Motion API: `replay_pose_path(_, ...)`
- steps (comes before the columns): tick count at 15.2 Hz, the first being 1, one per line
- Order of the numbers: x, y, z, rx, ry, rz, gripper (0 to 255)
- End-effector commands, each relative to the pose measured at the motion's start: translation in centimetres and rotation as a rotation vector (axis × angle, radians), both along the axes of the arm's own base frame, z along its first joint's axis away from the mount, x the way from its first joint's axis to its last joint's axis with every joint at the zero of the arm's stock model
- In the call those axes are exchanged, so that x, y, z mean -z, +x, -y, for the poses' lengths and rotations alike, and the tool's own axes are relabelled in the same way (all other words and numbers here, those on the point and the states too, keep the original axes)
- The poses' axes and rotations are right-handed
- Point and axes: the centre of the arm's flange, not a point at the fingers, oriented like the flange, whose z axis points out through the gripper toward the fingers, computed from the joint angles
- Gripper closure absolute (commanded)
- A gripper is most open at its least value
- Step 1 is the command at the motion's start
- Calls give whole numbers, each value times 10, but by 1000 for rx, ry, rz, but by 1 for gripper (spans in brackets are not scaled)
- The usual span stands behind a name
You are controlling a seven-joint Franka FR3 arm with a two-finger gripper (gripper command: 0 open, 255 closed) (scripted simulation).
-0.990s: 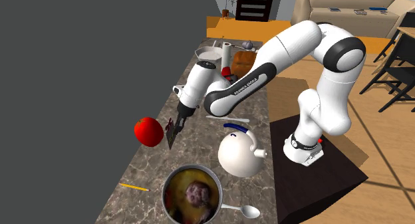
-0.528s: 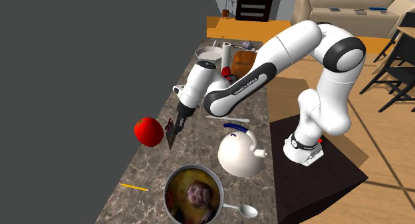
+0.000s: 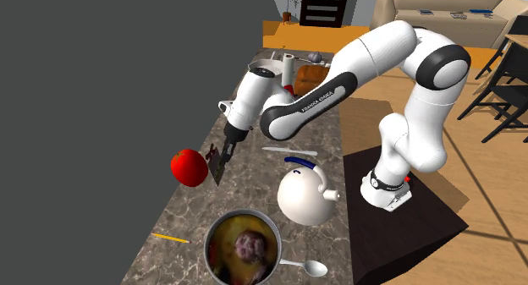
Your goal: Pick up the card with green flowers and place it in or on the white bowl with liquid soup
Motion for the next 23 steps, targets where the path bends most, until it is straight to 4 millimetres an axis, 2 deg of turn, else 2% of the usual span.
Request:
replay_pose_path(1,-11,-1,1,0,0,0,255)
replay_pose_path(23,-128,-1,1,0,0,0,255)
